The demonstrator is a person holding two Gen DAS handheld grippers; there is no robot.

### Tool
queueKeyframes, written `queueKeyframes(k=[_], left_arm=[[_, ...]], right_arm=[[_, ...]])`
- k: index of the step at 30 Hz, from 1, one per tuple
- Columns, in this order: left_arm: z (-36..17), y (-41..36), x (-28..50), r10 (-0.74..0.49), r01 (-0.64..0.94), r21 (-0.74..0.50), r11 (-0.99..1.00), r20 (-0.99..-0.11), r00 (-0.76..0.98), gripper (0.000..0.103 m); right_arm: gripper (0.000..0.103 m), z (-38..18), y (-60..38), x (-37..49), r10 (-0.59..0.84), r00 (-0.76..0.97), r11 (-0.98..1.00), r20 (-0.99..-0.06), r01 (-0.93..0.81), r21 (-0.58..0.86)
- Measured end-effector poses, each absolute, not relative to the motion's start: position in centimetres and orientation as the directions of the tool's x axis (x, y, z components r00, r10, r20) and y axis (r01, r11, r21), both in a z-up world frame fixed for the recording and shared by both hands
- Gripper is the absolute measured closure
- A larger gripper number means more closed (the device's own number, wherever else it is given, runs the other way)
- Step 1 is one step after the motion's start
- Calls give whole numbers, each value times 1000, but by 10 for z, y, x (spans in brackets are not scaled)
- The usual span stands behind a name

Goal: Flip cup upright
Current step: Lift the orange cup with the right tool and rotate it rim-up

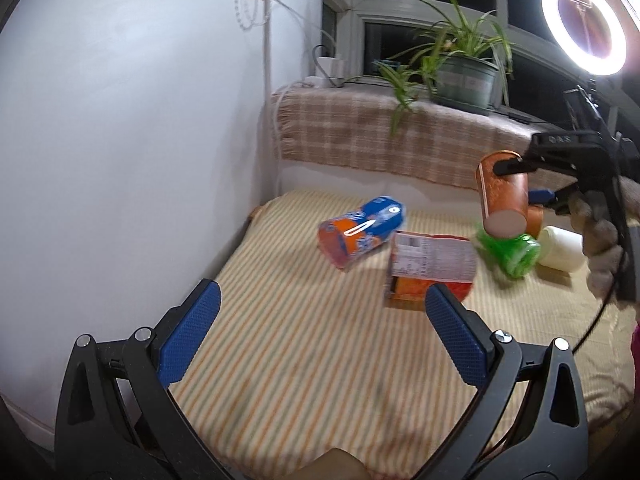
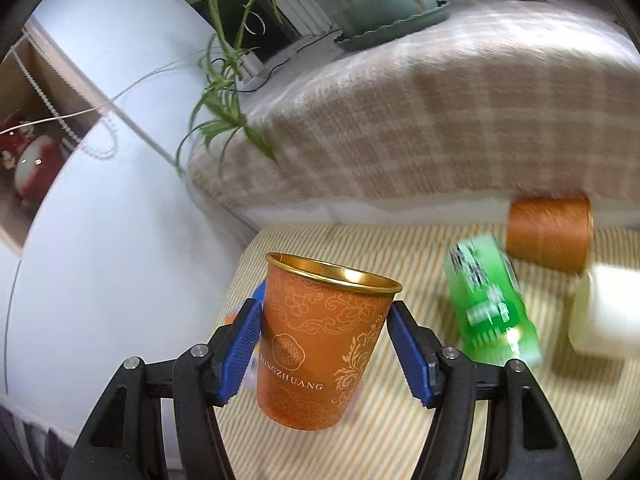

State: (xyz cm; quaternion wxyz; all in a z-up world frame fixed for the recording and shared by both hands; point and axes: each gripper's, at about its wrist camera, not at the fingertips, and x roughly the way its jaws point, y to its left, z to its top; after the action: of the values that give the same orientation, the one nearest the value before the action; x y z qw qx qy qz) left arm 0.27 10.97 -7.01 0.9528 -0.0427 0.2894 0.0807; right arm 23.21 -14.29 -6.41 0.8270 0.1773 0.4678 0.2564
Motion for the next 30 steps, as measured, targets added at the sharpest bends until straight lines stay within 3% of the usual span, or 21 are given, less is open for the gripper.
queueKeyframes(k=[14,24,30], left_arm=[[-76,64,15,-64,-10,-118,993,-602,796,0],[-86,42,24,-160,57,-178,982,-644,748,0],[-90,34,32,-198,80,-204,976,-667,718,0]], right_arm=[[36,-113,-205,144,579,346,813,-739,-170,557],[35,-144,-219,133,493,333,869,-804,-159,468],[32,-147,-220,139,489,370,872,-790,-181,455]])
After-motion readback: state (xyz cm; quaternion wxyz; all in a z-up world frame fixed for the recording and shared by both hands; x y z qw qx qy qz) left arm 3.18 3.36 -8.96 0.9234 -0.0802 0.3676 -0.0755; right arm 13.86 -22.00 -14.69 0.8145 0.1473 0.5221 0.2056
